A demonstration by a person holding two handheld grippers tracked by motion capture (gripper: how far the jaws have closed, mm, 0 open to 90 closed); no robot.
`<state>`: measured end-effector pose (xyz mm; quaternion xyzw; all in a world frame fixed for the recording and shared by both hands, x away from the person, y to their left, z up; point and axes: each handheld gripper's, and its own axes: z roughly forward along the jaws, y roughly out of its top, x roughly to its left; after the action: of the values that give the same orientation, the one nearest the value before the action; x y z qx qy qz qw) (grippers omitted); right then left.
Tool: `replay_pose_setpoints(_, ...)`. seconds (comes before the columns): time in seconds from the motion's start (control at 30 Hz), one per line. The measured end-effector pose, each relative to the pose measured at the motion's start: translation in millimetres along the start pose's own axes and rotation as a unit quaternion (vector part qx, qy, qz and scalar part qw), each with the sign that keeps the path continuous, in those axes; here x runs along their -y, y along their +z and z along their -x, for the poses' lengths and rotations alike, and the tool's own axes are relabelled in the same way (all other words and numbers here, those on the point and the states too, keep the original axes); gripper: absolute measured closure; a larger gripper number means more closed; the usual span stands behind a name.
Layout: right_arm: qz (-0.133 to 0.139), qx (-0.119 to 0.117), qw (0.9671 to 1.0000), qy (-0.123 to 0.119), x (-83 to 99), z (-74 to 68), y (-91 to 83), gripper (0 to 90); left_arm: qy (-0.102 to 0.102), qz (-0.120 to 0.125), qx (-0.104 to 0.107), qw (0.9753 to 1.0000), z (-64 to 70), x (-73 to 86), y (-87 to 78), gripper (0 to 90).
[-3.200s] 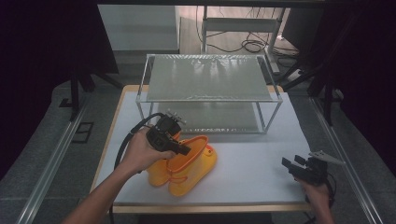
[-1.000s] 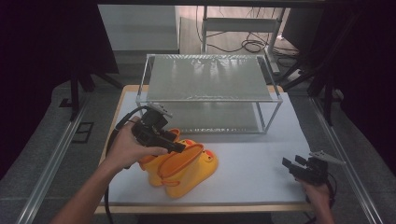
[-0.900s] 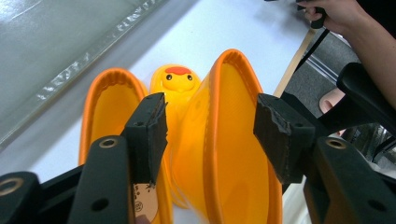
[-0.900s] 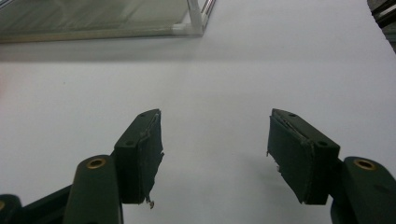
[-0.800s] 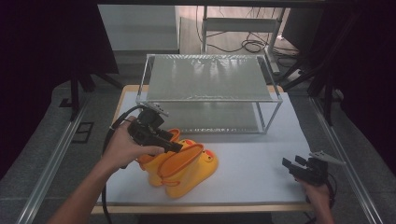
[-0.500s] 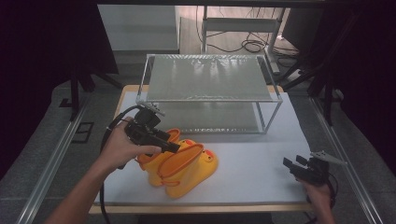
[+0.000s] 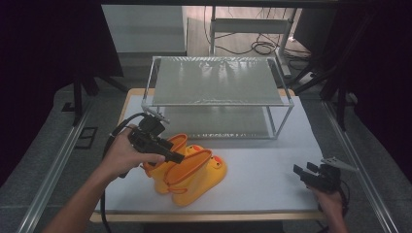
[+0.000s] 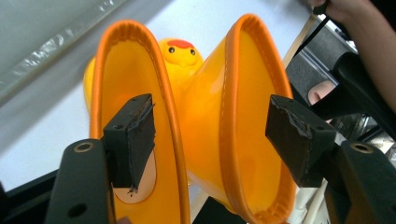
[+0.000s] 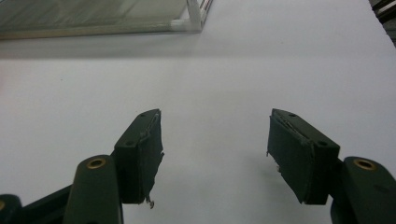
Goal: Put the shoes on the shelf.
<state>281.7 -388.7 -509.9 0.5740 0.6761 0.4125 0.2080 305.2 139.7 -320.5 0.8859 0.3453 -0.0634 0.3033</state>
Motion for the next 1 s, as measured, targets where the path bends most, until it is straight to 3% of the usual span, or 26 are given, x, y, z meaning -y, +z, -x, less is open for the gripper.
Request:
replay_pose_setpoints(0.2,0.001,0.001,1.0,-0.001,0.0,0.9,-0.3,34.8,-0.004,-0.015,-0.006,0.9999,-1.1,-0.6,13.6,32.8)
replay_pose_setpoints(0.43,0.0,-0.001,1.0,0.0,0.0,0.6,-0.1,34.8,-0.003,-0.033,-0.033,0.9989,1.5,-1.5,30.0,35.9)
replay_pose_setpoints(0.5,-0.001,0.001,1.0,-0.001,-0.1,1.4,-0.6,34.8,-0.003,-0.034,-0.042,0.9985,1.9,-1.9,32.7,39.7)
replay_pose_setpoints(0.67,0.0,0.001,1.0,0.001,0.2,2.0,-0.2,34.8,-0.008,-0.035,-0.044,0.9984,3.0,-2.7,35.6,51.3)
replay_pose_setpoints(0.87,0.0,0.001,1.0,0.0,0.2,1.8,0.1,34.9,-0.009,-0.028,-0.045,0.9986,2.0,-1.6,34.3,76.6)
replay_pose_setpoints(1.0,0.0,0.001,1.0,0.0,0.3,1.9,0.2,34.9,-0.007,-0.024,-0.052,0.9983,1.4,-1.3,33.1,81.4)
